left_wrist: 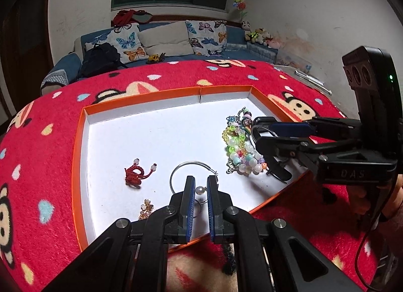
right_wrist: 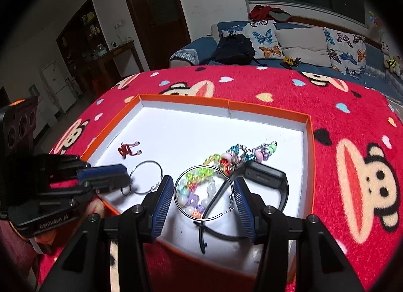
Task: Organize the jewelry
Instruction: 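Carry the stud into the box and release it while the right tool lowers the hoop inside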
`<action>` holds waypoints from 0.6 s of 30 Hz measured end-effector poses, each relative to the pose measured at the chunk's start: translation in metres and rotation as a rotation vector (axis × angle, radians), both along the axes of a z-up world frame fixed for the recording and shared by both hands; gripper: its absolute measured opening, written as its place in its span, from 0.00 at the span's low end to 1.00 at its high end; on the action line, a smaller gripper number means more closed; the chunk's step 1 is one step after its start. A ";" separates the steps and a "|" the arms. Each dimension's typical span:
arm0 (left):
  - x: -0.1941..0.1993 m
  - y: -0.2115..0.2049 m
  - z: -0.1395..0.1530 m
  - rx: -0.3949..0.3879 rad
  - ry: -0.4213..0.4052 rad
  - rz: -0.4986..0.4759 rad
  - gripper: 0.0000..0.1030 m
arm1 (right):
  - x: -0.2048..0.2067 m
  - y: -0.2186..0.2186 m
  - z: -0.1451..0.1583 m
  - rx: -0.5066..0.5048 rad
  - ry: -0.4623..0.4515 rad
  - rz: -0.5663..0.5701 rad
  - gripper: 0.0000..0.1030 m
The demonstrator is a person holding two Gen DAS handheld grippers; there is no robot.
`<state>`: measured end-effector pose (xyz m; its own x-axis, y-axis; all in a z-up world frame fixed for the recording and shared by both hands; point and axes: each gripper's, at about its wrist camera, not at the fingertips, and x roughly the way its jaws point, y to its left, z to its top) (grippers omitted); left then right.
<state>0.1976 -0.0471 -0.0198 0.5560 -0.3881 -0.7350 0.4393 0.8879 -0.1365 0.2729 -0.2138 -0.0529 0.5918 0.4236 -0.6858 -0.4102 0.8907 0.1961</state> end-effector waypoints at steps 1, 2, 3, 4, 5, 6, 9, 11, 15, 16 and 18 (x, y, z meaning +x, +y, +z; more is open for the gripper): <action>0.001 0.001 0.000 -0.002 0.003 0.001 0.10 | 0.002 0.001 0.000 -0.002 0.000 0.002 0.53; 0.001 0.001 -0.001 -0.004 0.008 0.002 0.10 | 0.003 0.002 0.001 -0.004 0.000 0.005 0.53; 0.002 0.001 -0.001 -0.005 0.013 0.004 0.10 | 0.005 0.004 0.001 -0.009 -0.001 0.007 0.53; 0.002 0.001 -0.002 -0.007 0.015 0.004 0.10 | 0.006 0.005 0.000 -0.013 -0.002 0.008 0.53; 0.003 0.001 -0.002 -0.008 0.017 0.004 0.11 | 0.008 0.006 0.001 -0.012 0.000 0.011 0.53; 0.003 0.001 -0.002 -0.010 0.020 0.003 0.11 | 0.010 0.007 0.000 -0.012 0.004 0.016 0.53; 0.004 0.001 -0.003 -0.007 0.022 -0.001 0.11 | 0.012 0.011 0.000 -0.024 0.000 0.020 0.53; 0.004 0.001 -0.003 -0.010 0.026 -0.001 0.11 | 0.013 0.013 -0.001 -0.035 -0.003 0.022 0.53; 0.005 0.001 -0.004 -0.013 0.034 0.000 0.11 | 0.012 0.015 0.000 -0.038 -0.002 0.032 0.53; 0.005 0.002 -0.004 -0.012 0.037 0.001 0.11 | 0.012 0.015 -0.001 -0.040 -0.001 0.034 0.53; 0.005 0.002 -0.005 -0.012 0.038 0.001 0.11 | 0.014 0.016 -0.002 -0.047 0.001 0.032 0.53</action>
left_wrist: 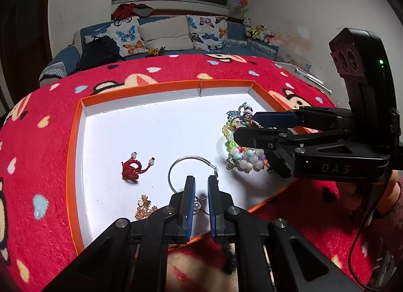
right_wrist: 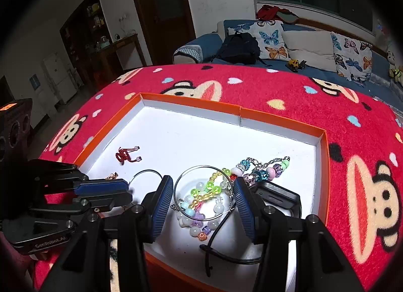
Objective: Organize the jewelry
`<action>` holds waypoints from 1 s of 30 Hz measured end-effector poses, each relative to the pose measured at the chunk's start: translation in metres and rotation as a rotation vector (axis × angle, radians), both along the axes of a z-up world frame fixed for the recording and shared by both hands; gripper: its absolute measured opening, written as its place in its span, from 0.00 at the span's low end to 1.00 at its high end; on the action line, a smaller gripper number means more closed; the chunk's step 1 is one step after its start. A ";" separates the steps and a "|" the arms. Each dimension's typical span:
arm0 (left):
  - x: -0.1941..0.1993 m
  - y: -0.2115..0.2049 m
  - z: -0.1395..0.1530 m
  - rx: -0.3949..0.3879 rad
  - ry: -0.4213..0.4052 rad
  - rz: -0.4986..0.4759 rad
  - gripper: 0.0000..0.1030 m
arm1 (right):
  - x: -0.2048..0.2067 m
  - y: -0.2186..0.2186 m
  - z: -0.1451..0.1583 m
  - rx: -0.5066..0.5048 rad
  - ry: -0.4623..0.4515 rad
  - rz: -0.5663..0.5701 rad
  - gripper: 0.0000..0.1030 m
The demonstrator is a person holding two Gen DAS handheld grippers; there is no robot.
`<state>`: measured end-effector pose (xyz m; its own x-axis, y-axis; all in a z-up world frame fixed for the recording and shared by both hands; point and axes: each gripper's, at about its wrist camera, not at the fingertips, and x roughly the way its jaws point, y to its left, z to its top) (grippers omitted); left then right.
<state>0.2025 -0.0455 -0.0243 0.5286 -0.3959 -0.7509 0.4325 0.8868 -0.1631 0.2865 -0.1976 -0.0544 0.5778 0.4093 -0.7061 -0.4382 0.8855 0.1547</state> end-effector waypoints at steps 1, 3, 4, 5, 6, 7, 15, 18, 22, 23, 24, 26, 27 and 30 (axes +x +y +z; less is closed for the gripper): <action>-0.001 0.000 0.000 0.000 -0.001 0.000 0.11 | 0.001 0.001 0.000 -0.003 0.000 0.000 0.53; -0.002 0.000 0.001 0.002 -0.003 0.000 0.11 | 0.000 0.001 0.000 -0.006 -0.001 0.000 0.53; -0.002 -0.001 0.001 0.002 -0.004 0.000 0.11 | 0.000 0.001 0.000 -0.004 -0.001 -0.001 0.53; -0.003 -0.001 0.002 0.004 -0.006 0.000 0.11 | 0.000 0.001 0.000 -0.005 0.000 -0.001 0.53; -0.004 -0.001 0.002 0.005 -0.008 0.000 0.11 | 0.000 0.001 0.000 -0.007 -0.002 0.000 0.53; -0.005 -0.001 0.003 0.007 -0.009 -0.001 0.11 | -0.001 0.001 0.000 -0.009 -0.003 0.000 0.53; -0.015 -0.001 0.013 0.013 -0.031 0.015 0.12 | -0.014 0.001 0.008 -0.011 -0.029 -0.006 0.53; -0.020 0.001 0.017 0.013 -0.035 0.030 0.14 | -0.019 0.000 0.010 -0.002 -0.027 -0.013 0.53; -0.032 0.008 0.027 0.003 -0.074 0.072 0.66 | -0.029 -0.001 0.012 0.003 -0.029 -0.023 0.54; -0.037 0.010 0.031 -0.008 -0.096 0.081 0.67 | -0.032 -0.001 0.013 0.004 -0.028 -0.024 0.54; -0.040 0.012 0.034 -0.014 -0.100 0.082 0.67 | -0.034 0.000 0.013 0.005 -0.027 -0.026 0.54; -0.046 0.015 0.038 -0.020 -0.103 0.090 0.67 | -0.039 0.000 0.013 0.008 -0.026 -0.028 0.55; -0.049 0.015 0.039 -0.019 -0.106 0.092 0.67 | -0.041 0.000 0.013 0.008 -0.025 -0.030 0.55; -0.058 0.017 0.042 -0.012 -0.114 0.103 0.67 | -0.049 0.000 0.013 0.010 -0.025 -0.036 0.55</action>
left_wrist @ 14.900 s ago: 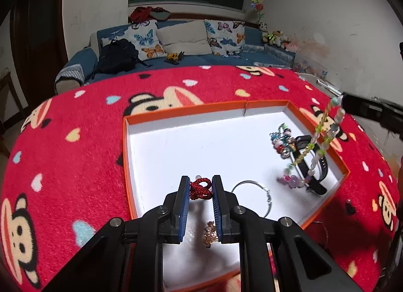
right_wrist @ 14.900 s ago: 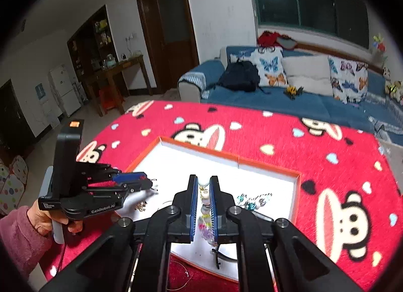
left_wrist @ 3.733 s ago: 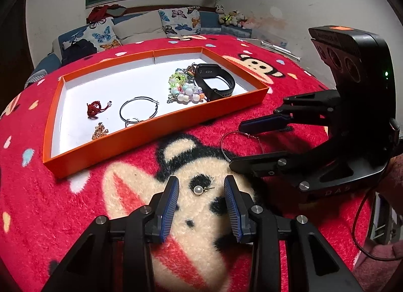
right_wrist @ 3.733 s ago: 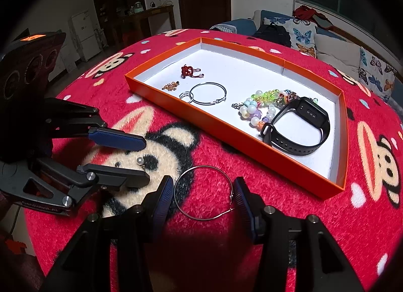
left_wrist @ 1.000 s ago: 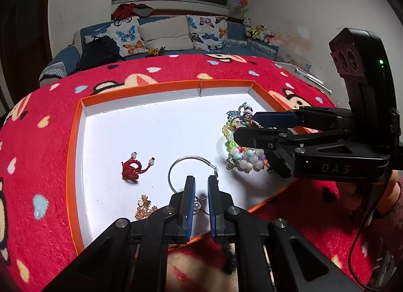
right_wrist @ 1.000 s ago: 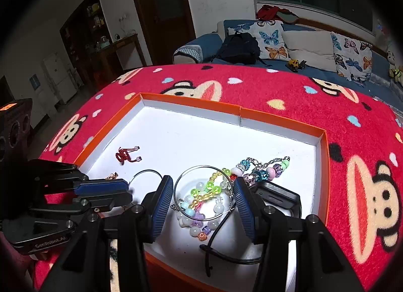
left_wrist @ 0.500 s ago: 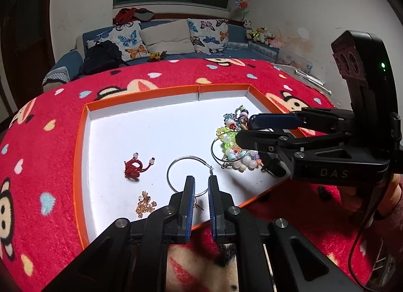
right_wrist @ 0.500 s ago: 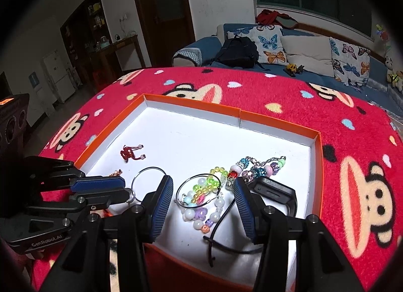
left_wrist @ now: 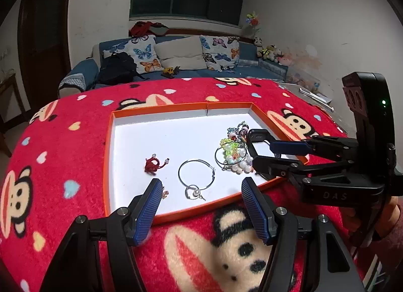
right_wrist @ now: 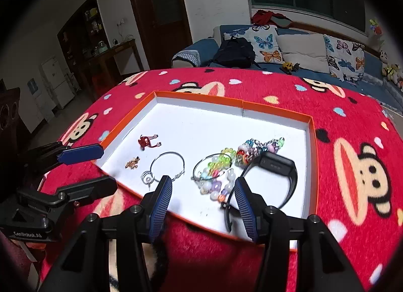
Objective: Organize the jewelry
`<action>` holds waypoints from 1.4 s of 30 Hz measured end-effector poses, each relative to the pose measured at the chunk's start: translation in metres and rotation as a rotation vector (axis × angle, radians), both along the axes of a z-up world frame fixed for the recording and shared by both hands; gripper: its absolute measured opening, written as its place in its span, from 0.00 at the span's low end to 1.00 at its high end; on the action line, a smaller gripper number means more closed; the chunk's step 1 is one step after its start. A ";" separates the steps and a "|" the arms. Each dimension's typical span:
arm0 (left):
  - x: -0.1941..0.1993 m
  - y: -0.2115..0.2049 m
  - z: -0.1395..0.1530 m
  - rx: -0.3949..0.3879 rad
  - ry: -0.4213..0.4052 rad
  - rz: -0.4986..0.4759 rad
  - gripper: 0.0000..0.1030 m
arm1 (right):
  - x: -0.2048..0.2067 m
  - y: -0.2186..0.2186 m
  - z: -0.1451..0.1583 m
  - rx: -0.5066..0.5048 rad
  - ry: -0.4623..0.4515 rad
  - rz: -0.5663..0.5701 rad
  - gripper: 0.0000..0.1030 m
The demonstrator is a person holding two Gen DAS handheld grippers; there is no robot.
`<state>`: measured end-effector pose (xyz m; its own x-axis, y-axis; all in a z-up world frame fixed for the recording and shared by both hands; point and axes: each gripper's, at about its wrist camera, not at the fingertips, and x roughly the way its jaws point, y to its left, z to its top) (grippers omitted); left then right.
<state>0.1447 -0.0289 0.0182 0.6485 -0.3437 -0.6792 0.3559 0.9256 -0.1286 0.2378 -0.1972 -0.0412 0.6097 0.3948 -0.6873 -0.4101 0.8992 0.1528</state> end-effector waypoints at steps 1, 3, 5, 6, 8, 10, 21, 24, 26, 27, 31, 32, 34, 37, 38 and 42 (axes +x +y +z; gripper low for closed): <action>-0.002 0.000 0.001 0.000 -0.001 0.003 0.67 | -0.002 0.000 0.000 0.000 -0.001 -0.001 0.55; -0.009 0.001 0.003 -0.005 -0.002 0.008 0.67 | -0.008 0.000 0.001 0.002 -0.002 -0.005 0.55; -0.015 0.002 0.004 -0.006 -0.005 0.013 0.68 | -0.013 0.000 0.001 0.004 -0.006 -0.009 0.56; -0.018 0.002 0.004 -0.008 -0.008 0.017 0.69 | -0.016 0.000 0.001 0.006 -0.007 -0.013 0.56; -0.023 0.003 0.005 -0.011 -0.012 0.025 0.70 | -0.020 0.001 0.000 0.009 -0.006 -0.014 0.57; -0.029 0.004 0.006 -0.014 -0.019 0.040 0.74 | -0.026 0.002 0.000 0.000 -0.019 -0.020 0.57; -0.050 0.009 0.001 0.040 -0.083 0.113 0.81 | -0.051 -0.002 -0.005 0.029 -0.061 -0.076 0.59; -0.052 0.011 0.001 0.037 -0.101 0.127 0.83 | -0.055 -0.004 -0.006 0.041 -0.069 -0.095 0.60; -0.054 0.010 0.001 0.052 -0.123 0.143 0.84 | -0.055 -0.004 -0.006 0.044 -0.071 -0.107 0.60; -0.055 0.010 0.001 0.059 -0.131 0.149 0.84 | -0.055 -0.004 -0.007 0.048 -0.071 -0.110 0.60; -0.056 0.010 -0.001 0.044 -0.136 0.170 0.85 | -0.056 -0.004 -0.008 0.054 -0.075 -0.122 0.60; -0.056 0.009 -0.002 0.040 -0.136 0.177 0.85 | -0.057 -0.003 -0.008 0.045 -0.081 -0.126 0.61; -0.056 0.008 -0.005 0.046 -0.138 0.194 0.85 | -0.059 -0.001 -0.009 0.029 -0.096 -0.131 0.61; -0.057 0.006 -0.009 0.055 -0.147 0.224 0.85 | -0.063 -0.001 -0.011 0.017 -0.112 -0.141 0.61; -0.057 0.006 -0.009 0.054 -0.145 0.231 0.85 | -0.064 -0.001 -0.011 0.009 -0.122 -0.148 0.61; -0.056 0.008 -0.013 0.060 -0.150 0.272 0.85 | -0.067 -0.001 -0.014 -0.016 -0.145 -0.164 0.61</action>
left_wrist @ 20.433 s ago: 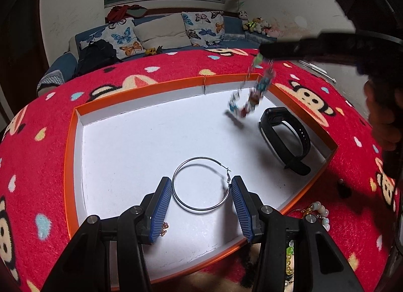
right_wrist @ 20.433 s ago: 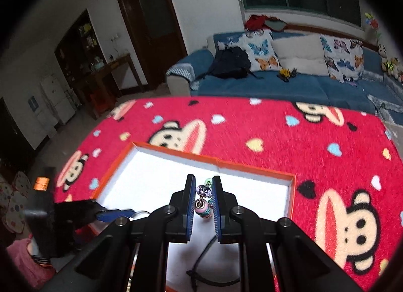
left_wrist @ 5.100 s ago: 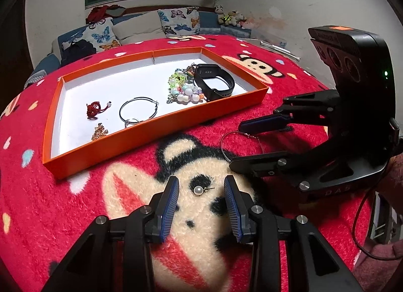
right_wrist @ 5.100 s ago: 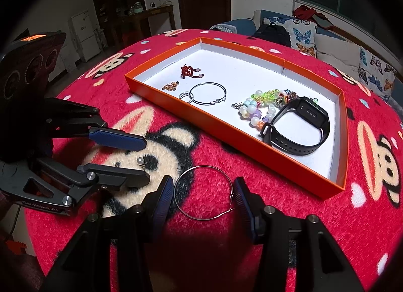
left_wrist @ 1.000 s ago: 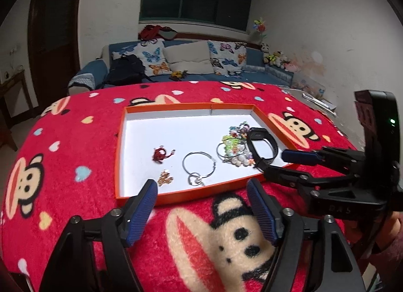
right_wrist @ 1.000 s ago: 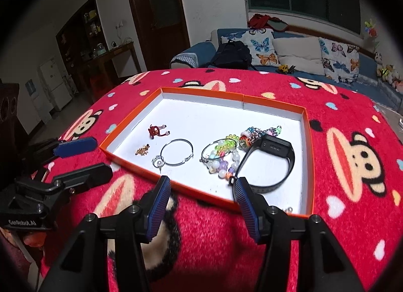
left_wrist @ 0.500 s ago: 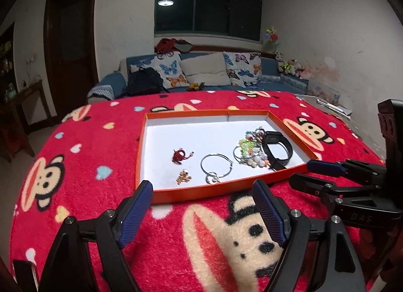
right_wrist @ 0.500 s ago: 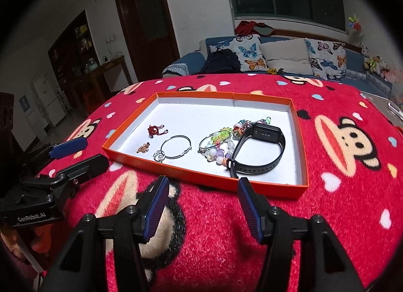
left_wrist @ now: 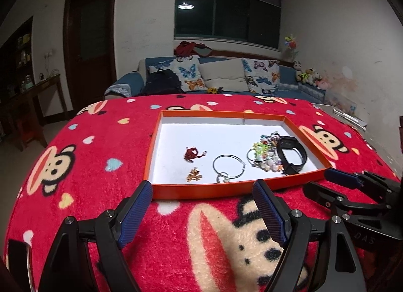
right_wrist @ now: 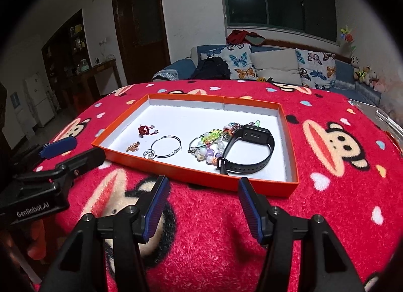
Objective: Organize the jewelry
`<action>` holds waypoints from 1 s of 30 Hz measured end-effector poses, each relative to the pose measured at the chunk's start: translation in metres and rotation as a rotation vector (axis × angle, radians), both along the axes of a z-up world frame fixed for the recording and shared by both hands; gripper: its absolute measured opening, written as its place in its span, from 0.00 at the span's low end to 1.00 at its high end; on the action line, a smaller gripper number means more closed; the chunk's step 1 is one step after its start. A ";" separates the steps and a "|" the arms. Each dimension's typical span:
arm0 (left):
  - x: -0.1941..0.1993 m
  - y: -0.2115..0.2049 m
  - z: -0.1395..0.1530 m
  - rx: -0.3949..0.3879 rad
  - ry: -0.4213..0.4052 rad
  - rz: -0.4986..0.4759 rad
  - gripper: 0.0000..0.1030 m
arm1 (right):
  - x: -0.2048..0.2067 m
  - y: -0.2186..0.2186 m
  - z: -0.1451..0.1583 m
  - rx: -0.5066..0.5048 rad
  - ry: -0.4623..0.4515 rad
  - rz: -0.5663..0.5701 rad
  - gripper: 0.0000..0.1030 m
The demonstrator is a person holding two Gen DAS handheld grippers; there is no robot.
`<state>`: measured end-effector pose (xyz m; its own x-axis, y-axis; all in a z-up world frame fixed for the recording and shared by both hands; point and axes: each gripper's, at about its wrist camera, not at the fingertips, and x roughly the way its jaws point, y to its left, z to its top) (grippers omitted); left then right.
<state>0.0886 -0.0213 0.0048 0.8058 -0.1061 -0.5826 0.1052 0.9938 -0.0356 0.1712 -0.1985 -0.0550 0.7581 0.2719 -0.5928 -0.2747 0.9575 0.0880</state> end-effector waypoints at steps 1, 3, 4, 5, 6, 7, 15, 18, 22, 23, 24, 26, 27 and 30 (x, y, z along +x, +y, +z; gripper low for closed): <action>-0.001 0.000 -0.001 0.006 -0.006 0.005 0.85 | 0.000 0.000 0.000 -0.004 -0.004 -0.002 0.61; -0.002 -0.001 -0.003 0.020 -0.010 0.008 0.87 | -0.001 -0.001 0.000 -0.005 -0.011 -0.005 0.61; -0.002 -0.002 -0.004 0.026 -0.009 0.008 0.89 | -0.002 -0.001 0.000 -0.004 -0.014 -0.008 0.61; -0.003 -0.002 -0.005 0.030 -0.009 0.009 0.94 | -0.002 -0.002 0.001 -0.006 -0.018 -0.013 0.61; -0.004 -0.003 -0.006 0.035 -0.011 0.011 0.96 | -0.002 -0.001 0.000 -0.008 -0.019 -0.014 0.61; -0.005 -0.003 -0.006 0.041 -0.014 0.014 0.98 | -0.002 -0.001 0.000 -0.012 -0.019 -0.016 0.61; -0.007 -0.005 -0.008 0.050 -0.024 0.021 1.00 | -0.004 0.004 0.000 -0.040 -0.034 -0.017 0.66; -0.007 -0.006 -0.009 0.053 -0.026 0.024 1.00 | -0.005 0.003 0.001 -0.038 -0.040 -0.025 0.67; -0.006 -0.006 -0.010 0.054 -0.019 0.019 1.00 | -0.005 -0.001 0.001 -0.024 -0.039 -0.038 0.68; -0.007 -0.006 -0.010 0.051 -0.017 0.016 1.00 | -0.005 -0.002 0.001 -0.020 -0.038 -0.041 0.68; -0.007 -0.005 -0.010 0.049 -0.016 0.015 1.00 | -0.004 -0.003 0.001 -0.014 -0.036 -0.043 0.68; -0.007 -0.005 -0.011 0.045 -0.013 0.016 1.00 | -0.004 -0.005 0.001 -0.011 -0.036 -0.051 0.68; -0.007 -0.005 -0.011 0.046 -0.013 0.018 1.00 | -0.004 -0.005 0.001 -0.012 -0.037 -0.053 0.68; -0.007 -0.004 -0.011 0.042 -0.010 0.023 1.00 | -0.005 -0.003 0.002 -0.021 -0.042 -0.054 0.68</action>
